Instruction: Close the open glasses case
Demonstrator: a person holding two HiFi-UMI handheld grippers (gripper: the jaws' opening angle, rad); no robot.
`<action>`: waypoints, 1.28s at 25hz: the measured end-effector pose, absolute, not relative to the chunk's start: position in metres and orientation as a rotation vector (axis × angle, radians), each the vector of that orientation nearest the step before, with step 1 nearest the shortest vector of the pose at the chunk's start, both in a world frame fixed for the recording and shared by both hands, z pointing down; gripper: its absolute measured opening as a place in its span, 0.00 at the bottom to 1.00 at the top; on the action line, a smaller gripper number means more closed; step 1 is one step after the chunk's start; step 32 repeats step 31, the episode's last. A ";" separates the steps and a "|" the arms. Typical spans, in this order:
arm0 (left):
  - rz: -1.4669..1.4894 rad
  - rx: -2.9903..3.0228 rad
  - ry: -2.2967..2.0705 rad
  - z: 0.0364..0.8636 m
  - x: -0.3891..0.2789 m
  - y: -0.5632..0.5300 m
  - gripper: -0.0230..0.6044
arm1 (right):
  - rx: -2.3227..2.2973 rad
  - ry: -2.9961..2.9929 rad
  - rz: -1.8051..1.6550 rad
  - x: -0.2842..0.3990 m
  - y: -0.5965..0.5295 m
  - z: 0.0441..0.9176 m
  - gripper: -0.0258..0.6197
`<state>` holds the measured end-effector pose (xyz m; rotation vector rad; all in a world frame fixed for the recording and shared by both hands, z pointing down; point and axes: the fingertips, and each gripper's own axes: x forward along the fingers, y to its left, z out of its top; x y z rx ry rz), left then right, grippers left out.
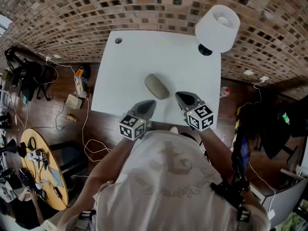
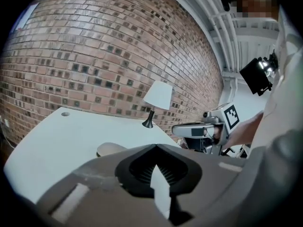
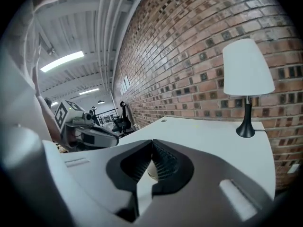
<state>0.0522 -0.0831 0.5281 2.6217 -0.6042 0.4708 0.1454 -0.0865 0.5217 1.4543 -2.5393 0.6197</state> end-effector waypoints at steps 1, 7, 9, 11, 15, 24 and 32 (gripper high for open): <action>0.460 2.624 -0.611 0.526 0.057 -0.081 0.05 | 1.466 -2.550 0.617 0.150 -0.081 0.517 0.05; 0.415 2.636 -0.629 0.518 0.077 -0.063 0.05 | 1.515 -2.593 0.596 0.174 -0.048 0.499 0.05; 0.418 2.632 -0.629 0.518 0.081 -0.056 0.05 | 1.532 -2.599 0.604 0.179 -0.039 0.497 0.05; 0.432 2.632 -0.615 0.520 0.086 -0.048 0.05 | 1.553 -2.600 0.618 0.184 -0.031 0.497 0.05; 0.454 2.654 -0.571 0.518 0.096 -0.040 0.05 | 1.593 -2.599 0.626 0.190 -0.018 0.499 0.05; 0.485 2.678 -0.517 0.521 0.101 -0.026 0.05 | 1.641 -2.590 0.621 0.192 -0.002 0.503 0.05; 0.496 2.668 -0.513 0.528 0.097 -0.016 0.05 | 1.638 -2.590 0.625 0.187 0.005 0.510 0.05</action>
